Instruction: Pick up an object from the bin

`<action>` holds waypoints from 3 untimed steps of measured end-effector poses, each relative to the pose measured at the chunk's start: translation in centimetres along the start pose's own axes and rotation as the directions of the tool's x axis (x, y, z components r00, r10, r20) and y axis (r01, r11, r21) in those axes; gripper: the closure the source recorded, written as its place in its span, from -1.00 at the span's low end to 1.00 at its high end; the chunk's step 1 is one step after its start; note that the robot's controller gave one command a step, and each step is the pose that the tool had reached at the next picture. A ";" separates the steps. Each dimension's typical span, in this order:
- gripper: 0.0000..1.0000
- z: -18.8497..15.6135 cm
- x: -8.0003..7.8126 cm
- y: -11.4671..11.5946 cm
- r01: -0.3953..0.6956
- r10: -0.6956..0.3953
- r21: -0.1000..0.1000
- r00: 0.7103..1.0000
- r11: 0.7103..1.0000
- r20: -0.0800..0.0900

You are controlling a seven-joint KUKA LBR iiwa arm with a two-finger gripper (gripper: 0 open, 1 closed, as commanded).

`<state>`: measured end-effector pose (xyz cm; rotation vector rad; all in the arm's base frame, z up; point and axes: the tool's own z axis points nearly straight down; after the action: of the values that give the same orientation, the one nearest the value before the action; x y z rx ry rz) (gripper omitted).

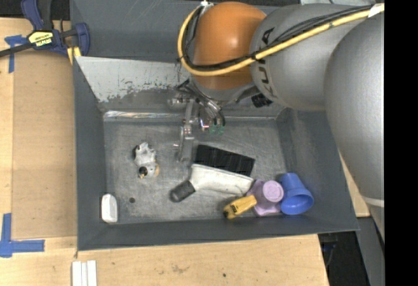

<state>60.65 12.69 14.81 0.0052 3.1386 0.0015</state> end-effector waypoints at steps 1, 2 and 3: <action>-1.00 0.0 0.0 0.0 0.000 0.000 0.000 1.000 1.000 0.000; -1.00 -1.0 1.1 1.1 0.026 -0.026 0.001 1.000 1.000 -0.004; -1.00 -1.1 1.4 1.4 0.035 -0.035 0.001 0.999 0.999 -0.001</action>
Offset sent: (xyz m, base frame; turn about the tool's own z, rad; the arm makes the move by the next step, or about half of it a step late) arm -0.0196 0.0199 0.0161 -0.0466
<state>59.20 14.06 15.89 -0.0500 3.1389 0.0001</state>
